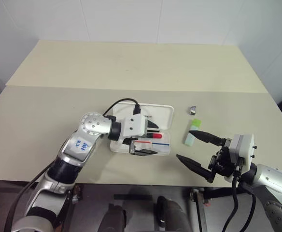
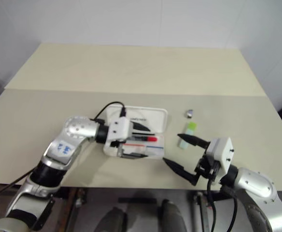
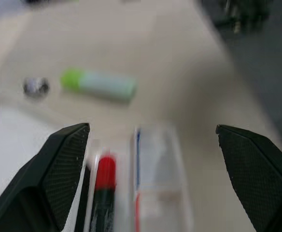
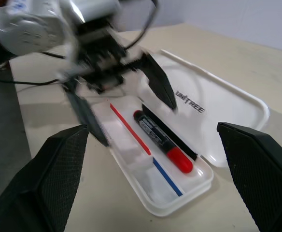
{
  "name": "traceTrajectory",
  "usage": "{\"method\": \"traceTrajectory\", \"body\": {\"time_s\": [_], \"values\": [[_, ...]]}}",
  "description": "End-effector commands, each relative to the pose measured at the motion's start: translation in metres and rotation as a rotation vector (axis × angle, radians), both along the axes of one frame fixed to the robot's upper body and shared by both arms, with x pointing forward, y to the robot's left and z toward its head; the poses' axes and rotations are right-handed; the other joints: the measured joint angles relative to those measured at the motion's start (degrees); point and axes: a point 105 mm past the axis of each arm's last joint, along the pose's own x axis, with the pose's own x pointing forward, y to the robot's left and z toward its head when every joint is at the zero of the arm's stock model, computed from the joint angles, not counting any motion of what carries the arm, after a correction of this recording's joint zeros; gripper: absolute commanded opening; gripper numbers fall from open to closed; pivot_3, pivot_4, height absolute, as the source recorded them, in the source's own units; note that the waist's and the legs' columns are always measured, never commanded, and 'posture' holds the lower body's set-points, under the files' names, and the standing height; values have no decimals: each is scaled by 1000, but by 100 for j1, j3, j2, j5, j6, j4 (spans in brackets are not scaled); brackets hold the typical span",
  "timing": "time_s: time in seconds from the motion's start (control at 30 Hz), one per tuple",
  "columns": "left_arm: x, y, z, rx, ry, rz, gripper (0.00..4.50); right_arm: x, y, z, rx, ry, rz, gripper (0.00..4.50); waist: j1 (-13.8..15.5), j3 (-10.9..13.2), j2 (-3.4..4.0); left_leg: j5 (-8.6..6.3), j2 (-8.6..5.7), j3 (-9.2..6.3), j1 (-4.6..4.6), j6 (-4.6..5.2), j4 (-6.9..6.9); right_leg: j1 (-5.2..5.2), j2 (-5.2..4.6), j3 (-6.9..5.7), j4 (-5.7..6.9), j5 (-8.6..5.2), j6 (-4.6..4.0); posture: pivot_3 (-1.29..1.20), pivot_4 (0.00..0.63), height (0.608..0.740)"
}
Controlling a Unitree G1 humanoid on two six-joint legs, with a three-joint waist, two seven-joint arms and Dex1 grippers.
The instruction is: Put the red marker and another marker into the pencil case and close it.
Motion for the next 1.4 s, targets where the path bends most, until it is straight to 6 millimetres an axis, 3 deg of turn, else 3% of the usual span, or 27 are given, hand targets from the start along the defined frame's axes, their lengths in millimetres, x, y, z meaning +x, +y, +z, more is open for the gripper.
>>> {"method": "traceTrajectory", "body": {"time_s": [0.03,0.2,0.43,0.77,1.13,1.3,1.4], "values": [[-12,7,29,-190,-21,-27,4482,8,-6,7,-12,-38,-70,4500,1,0,0,0,0,1,3,0,2,2,0,1,1,0,0,0,150,740],[-15,37,35,-288,-5,29,4482,29,-14,1,-27,-28,-193,4500,-39,0,1,1,-1,0,13,0,5,6,6,5,7,-13,-28,0,150,740],[-20,82,28,-297,32,49,4482,67,-17,-15,-82,54,-360,4500,-121,-1,2,2,-1,-4,13,-1,5,5,7,6,7,-19,-41,0,150,740],[-33,119,30,-333,50,1,4482,108,-25,-24,-102,202,-641,4500,-131,1,6,1,0,-8,6,-1,-7,-4,7,3,3,-19,-42,0,150,740],[-33,132,40,-344,58,-54,4482,104,-42,-26,-134,278,-871,4500,-132,2,7,0,0,-12,-1,2,-27,-8,7,-2,4,-11,-27,0,150,740],[-31,132,40,-356,94,-92,4482,99,-41,-40,-154,403,-927,4500,-152,2,8,0,0,-11,4,2,-45,-12,8,-2,3,-10,-26,0,150,740],[-30,135,41,-352,106,-94,4482,100,-36,-35,-127,402,-908,4500,-147,2,8,0,3,-11,6,2,-54,-15,10,-4,3,-10,-25,0,150,740]]}}
